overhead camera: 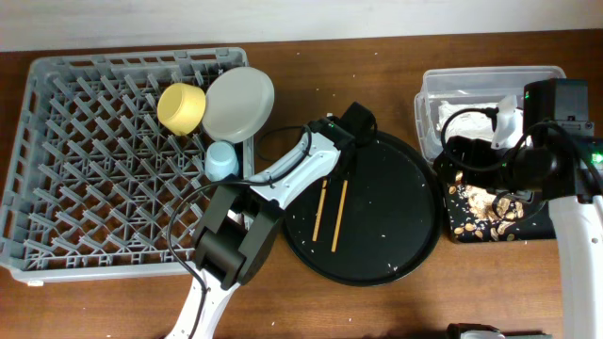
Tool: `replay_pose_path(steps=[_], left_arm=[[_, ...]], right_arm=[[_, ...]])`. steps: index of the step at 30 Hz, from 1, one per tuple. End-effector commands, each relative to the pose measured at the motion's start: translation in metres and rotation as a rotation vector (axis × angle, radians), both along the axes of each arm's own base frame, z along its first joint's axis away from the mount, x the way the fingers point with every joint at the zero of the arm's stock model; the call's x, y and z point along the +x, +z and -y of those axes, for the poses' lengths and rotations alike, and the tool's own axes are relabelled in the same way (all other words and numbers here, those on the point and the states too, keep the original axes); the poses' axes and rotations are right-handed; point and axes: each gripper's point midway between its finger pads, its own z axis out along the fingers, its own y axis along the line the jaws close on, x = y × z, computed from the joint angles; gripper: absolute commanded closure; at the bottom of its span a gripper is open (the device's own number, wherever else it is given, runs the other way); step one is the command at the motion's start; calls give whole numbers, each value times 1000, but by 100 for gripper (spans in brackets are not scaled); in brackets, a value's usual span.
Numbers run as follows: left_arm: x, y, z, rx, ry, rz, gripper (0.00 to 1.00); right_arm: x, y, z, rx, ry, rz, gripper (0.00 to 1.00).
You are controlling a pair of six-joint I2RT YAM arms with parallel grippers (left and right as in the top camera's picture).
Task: Sort waste into correct bins and load items into the dishwasher rack
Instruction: 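Lay the chopstick into the dish rack with the left gripper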
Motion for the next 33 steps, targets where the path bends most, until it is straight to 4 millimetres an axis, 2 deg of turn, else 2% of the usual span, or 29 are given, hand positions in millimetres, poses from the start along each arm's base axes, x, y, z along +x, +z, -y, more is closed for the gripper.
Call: replay_pose_path(steps=[1,4,6,8,9,11,13,15,16,17,19,22,25,26,27,28,29,30,31,32,33], left_arm=[[-6,-26,6,-2,1,-41,99],[-3,-17,17,-36,-19,-28,99],[-2,11,13,-25,-63,-29,99],[3,74,9,-24,-142,6,99],[2,120,6,-30,-203,46,99],[0,171,-12,-14,-199,97,99],[-6,213,-56,9,-130,105,99],[-12,231,-99,34,-27,85,99],[-14,238,-128,74,52,77,99],[-18,243,-172,152,170,55,99],[-15,240,-214,162,256,22,99],[-8,215,-268,259,362,-24,99],[1,187,-308,371,366,-38,99],[6,170,-329,402,406,-36,99],[9,160,-336,406,397,-37,99],[12,146,-345,415,367,-45,93],[14,141,-347,422,338,-47,70],[16,139,-348,427,307,-47,42],[17,139,-348,427,304,-43,21],[18,141,-348,425,306,-37,13],[19,141,-346,416,304,-34,13]], right_arm=[[1,1,-2,3,8,6,2],[3,2,-2,3,7,17,1],[5,3,-2,2,7,24,1],[6,3,-2,1,8,29,1],[6,3,-2,1,8,29,1],[6,3,-2,1,8,29,1],[6,3,-2,1,8,29,1],[6,3,-2,1,8,29,1],[6,3,-2,1,8,29,2],[6,3,-2,1,8,30,2],[7,4,-2,0,8,37,1],[8,4,-2,0,8,39,2],[8,4,-2,0,8,39,2],[9,3,-2,0,8,39,2],[9,2,-2,0,8,39,1],[9,2,-2,0,8,38,2],[9,2,-1,-3,10,38,2],[9,2,0,-9,9,38,1],[9,2,0,-14,22,40,1],[9,2,0,-14,22,41,2],[9,2,0,-14,22,41,2]])
